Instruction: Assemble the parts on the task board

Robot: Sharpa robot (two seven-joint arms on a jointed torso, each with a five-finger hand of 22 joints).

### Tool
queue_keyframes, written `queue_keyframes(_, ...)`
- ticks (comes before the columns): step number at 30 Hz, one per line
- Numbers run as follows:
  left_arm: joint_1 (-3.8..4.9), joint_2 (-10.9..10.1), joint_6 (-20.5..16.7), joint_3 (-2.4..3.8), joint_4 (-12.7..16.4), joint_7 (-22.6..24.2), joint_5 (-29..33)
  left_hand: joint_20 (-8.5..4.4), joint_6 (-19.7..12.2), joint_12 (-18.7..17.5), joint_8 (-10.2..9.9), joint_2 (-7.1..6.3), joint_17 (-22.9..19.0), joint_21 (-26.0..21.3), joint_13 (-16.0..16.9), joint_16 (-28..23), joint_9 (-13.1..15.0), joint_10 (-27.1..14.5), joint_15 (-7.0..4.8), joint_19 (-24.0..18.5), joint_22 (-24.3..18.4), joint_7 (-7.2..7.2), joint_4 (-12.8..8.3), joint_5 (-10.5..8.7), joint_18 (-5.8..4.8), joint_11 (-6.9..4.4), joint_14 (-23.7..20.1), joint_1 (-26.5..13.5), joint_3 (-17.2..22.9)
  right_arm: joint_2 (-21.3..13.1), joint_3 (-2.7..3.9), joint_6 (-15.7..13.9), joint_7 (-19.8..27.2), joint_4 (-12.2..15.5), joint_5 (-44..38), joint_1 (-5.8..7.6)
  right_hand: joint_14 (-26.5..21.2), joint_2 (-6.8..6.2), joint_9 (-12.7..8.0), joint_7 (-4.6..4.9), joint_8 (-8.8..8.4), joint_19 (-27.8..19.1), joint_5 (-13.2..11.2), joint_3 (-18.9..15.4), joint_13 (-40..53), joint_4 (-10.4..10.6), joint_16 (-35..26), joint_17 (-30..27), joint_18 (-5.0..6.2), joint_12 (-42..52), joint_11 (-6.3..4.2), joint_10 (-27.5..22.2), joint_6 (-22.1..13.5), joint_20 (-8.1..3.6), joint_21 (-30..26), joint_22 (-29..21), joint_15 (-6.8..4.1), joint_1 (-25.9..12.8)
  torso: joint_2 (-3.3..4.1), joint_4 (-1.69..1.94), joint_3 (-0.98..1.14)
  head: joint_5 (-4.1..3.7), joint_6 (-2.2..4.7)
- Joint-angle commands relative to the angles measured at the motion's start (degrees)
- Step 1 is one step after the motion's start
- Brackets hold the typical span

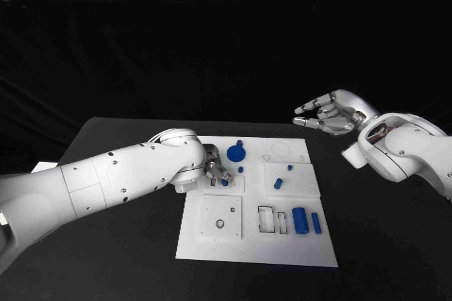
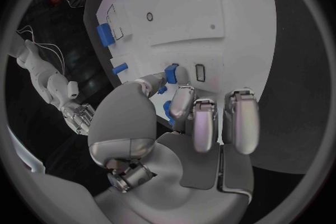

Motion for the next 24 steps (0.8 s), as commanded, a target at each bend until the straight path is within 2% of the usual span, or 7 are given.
queue_keyframes(1,-0.46,0.36,2.19,-0.3,0.1,-3.54,0.86,-0.44,0.62,0.35,-0.29,-0.25,15.06,0.34,0.17,0.17,0.05,0.64,-0.4,3.25,7.51,0.06,0.55,-0.1,-1.08,-0.03,5.83,-1.05,-1.42,0.05,0.0,0.81,0.1,0.13,-0.1,-0.03,4.21,-0.25,0.08,-0.24,0.2,-0.5,-0.14,-0.41,4.83,0.03,-0.21,7.01,0.4,-0.3,-0.03,-0.46,-0.08,-0.05,-0.25,-0.05,-0.19,-0.49,-0.01,0.02,-0.02,-0.04,-0.03)
queue_keyframes(6,-0.45,0.29,1.45,-0.3,-0.04,-3.7,0.84,-0.46,1.25,0.54,-0.36,-0.72,15.06,0.43,0.45,0.17,0.12,0.82,-0.42,3.32,7.74,0.03,2.66,-0.17,-1.13,-0.04,5.83,-3.01,-6.39,0.08,-0.02,0.87,0.1,0.17,-0.1,-0.03,4.18,-0.26,0.08,-0.24,0.2,-0.59,-0.11,-0.46,4.67,0.02,-0.3,6.85,0.45,-0.52,-0.02,-0.58,-0.09,-0.05,-0.39,-0.3,-0.18,-0.51,-0.01,0.03,-0.02,-0.06,-0.01)
queue_keyframes(13,-0.46,0.07,0.75,-0.28,-0.04,-3.75,0.84,-0.54,1.61,0.76,-0.56,0.11,15.06,0.51,0.83,0.17,0.27,1.02,-0.48,3.39,7.98,-0.05,5.08,-0.16,-1.16,-0.09,5.83,-2.81,-13.47,0.13,-0.05,1.02,0.08,0.23,-0.11,-0.03,4.12,-0.27,0.08,-0.23,0.2,-0.69,-0.09,-0.49,4.51,0.03,-0.45,6.58,0.51,-0.77,-0.02,-0.71,-0.1,-0.05,-0.53,-0.55,-0.18,-0.53,-0.01,-0.01,-0.04,-0.1,-0.02)
queue_keyframes(21,-0.47,-0.6,-0.5,-0.17,0.52,-3.4,0.84,-0.59,1.67,0.75,-0.71,1.15,15.06,0.46,0.94,0.17,0.42,1.04,-0.54,3.39,7.98,-0.08,5.89,-0.18,-1.15,-0.12,5.83,-2.49,-18.1,0.25,-0.12,1.23,0.07,0.08,-0.11,-0.03,4.05,-0.31,0.07,-0.23,0.19,-0.78,-0.12,-0.57,4.3,0.0,-0.62,6.29,0.55,-1.07,-0.01,-0.87,-0.13,-0.05,-0.67,-0.78,-0.18,-0.54,0.01,0.01,-0.07,-0.2,-0.02)
queue_keyframes(24,-0.47,-1.09,-1.12,0.15,1.0,-3.14,0.84,-0.61,1.64,0.63,-0.76,1.36,15.06,0.38,0.84,0.17,0.49,0.97,-0.55,3.35,7.88,-0.08,5.93,-0.24,-1.13,-0.13,5.83,-2.84,-19.96,0.26,-0.15,1.28,0.09,0.02,-0.11,-0.03,4.04,-0.31,0.07,-0.23,0.19,-0.79,-0.12,-0.57,4.3,0.0,-0.63,6.28,0.55,-1.08,-0.01,-0.88,-0.13,-0.05,-0.67,-0.79,-0.18,-0.55,0.02,0.0,-0.09,-0.23,-0.07)
